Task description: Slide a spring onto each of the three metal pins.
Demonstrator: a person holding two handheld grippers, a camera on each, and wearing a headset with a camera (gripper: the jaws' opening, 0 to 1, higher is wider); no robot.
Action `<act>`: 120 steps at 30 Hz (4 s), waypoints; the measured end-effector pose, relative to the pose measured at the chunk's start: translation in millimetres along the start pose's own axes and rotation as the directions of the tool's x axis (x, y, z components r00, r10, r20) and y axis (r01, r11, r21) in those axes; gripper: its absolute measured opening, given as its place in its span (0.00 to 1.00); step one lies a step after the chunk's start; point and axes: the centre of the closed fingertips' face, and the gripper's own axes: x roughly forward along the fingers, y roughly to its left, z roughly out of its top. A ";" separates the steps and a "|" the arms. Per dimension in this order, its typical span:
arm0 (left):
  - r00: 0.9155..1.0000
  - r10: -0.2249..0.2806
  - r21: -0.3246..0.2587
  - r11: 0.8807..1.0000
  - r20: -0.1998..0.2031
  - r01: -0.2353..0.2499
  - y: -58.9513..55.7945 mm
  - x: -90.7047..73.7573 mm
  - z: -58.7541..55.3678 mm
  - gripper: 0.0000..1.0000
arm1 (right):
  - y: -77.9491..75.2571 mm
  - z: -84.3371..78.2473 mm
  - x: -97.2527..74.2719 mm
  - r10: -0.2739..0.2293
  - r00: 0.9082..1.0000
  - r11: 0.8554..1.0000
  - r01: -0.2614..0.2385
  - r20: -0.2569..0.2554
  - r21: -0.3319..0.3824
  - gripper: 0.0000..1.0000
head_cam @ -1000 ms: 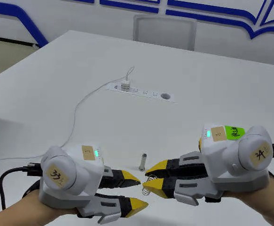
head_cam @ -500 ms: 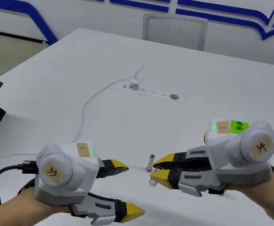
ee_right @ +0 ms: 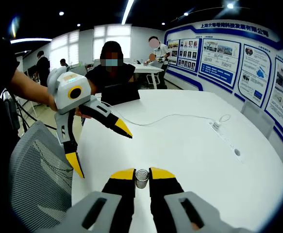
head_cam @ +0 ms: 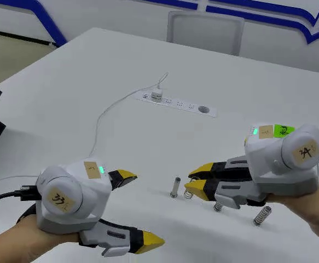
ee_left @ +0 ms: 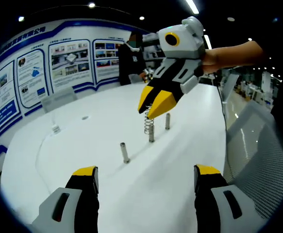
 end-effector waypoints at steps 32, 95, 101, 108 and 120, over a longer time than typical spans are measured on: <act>0.998 0.062 -0.092 0.994 0.007 -0.061 23.7 -16.0 -16.7 1.00 | -46.7 -7.0 36.3 -0.098 0.995 0.971 0.098 -0.011 0.217 0.11; 0.997 0.030 -0.106 0.994 -0.071 -0.038 15.6 -5.2 -36.8 0.99 | -25.0 -54.0 82.0 -0.021 0.984 0.995 0.038 -0.177 0.094 0.12; 0.997 0.026 -0.104 0.994 -0.074 -0.034 13.6 -5.0 -36.9 0.99 | -23.8 -57.6 83.1 -0.018 0.981 0.997 0.032 -0.194 0.071 0.12; 0.996 0.027 -0.099 0.994 -0.082 -0.035 14.1 -4.5 -38.0 0.99 | -22.1 -60.8 82.3 -0.012 0.978 0.997 0.026 -0.207 0.068 0.12; 0.996 0.023 -0.096 0.995 -0.087 -0.032 14.5 -4.7 -38.2 0.99 | -20.9 -66.0 83.5 -0.012 0.975 0.997 0.028 -0.220 0.070 0.12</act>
